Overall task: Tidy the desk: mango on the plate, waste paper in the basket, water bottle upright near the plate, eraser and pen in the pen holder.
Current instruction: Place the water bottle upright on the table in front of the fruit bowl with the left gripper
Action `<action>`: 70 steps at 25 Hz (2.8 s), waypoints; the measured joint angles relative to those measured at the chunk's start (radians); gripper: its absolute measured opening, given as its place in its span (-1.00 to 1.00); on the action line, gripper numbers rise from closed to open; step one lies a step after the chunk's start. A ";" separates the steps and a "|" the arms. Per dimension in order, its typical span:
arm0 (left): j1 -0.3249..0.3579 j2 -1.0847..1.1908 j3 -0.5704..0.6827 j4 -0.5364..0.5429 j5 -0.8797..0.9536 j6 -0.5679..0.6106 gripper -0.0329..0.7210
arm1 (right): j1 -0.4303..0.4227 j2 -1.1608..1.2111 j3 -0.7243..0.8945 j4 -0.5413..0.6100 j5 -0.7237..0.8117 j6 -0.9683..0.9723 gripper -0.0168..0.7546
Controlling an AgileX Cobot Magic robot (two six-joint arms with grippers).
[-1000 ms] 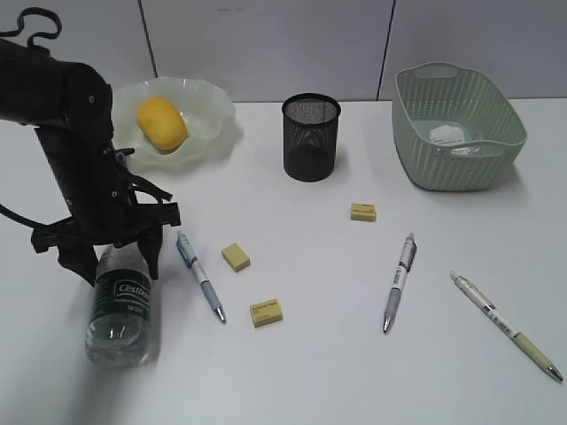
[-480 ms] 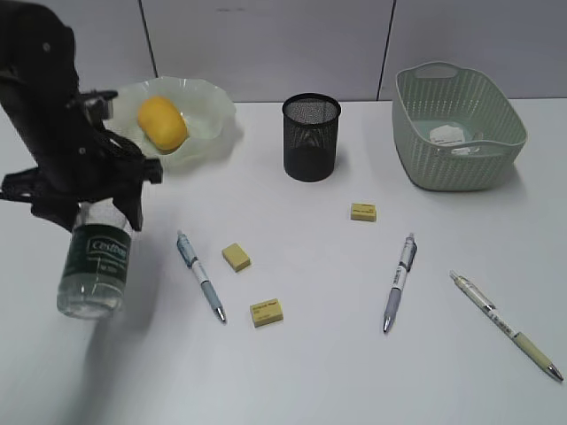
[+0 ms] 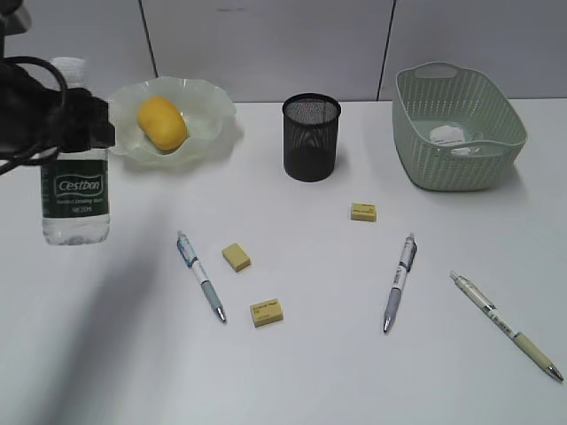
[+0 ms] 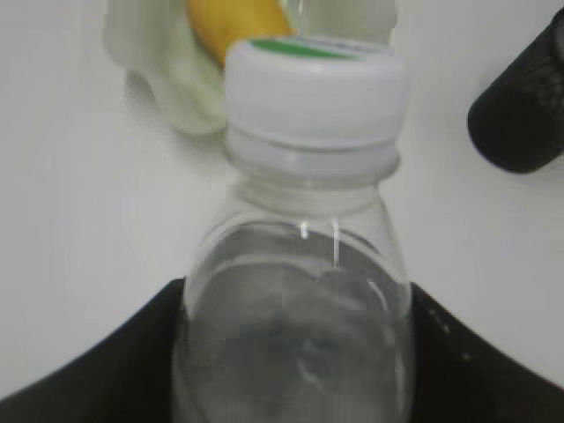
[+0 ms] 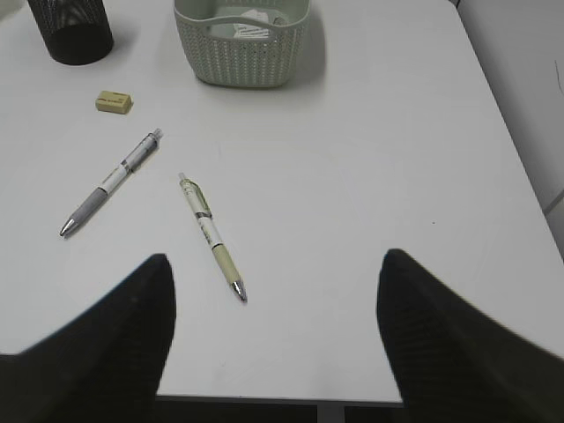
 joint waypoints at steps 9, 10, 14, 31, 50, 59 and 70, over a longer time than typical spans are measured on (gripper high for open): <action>0.175 -0.062 0.314 0.128 -0.731 0.065 0.42 | 0.000 0.000 0.000 0.000 0.000 0.000 0.51; 0.192 -0.048 0.330 0.122 -0.788 0.099 0.42 | 0.000 0.000 0.000 0.000 0.000 0.000 0.51; 0.232 0.007 0.378 0.072 -0.982 0.212 0.42 | 0.000 0.000 0.000 0.000 0.001 0.000 0.51; 0.235 0.460 0.326 -0.050 -1.483 0.371 0.42 | 0.000 0.000 0.000 0.000 0.000 0.000 0.51; 0.226 0.694 0.123 0.030 -1.533 0.371 0.42 | 0.000 0.000 0.000 0.000 0.000 0.000 0.51; 0.226 0.673 0.123 0.069 -1.525 0.350 0.65 | 0.000 0.000 0.000 0.000 0.000 0.000 0.51; 0.226 0.615 0.176 0.073 -1.488 0.379 0.68 | 0.000 0.000 0.000 0.000 0.000 0.000 0.51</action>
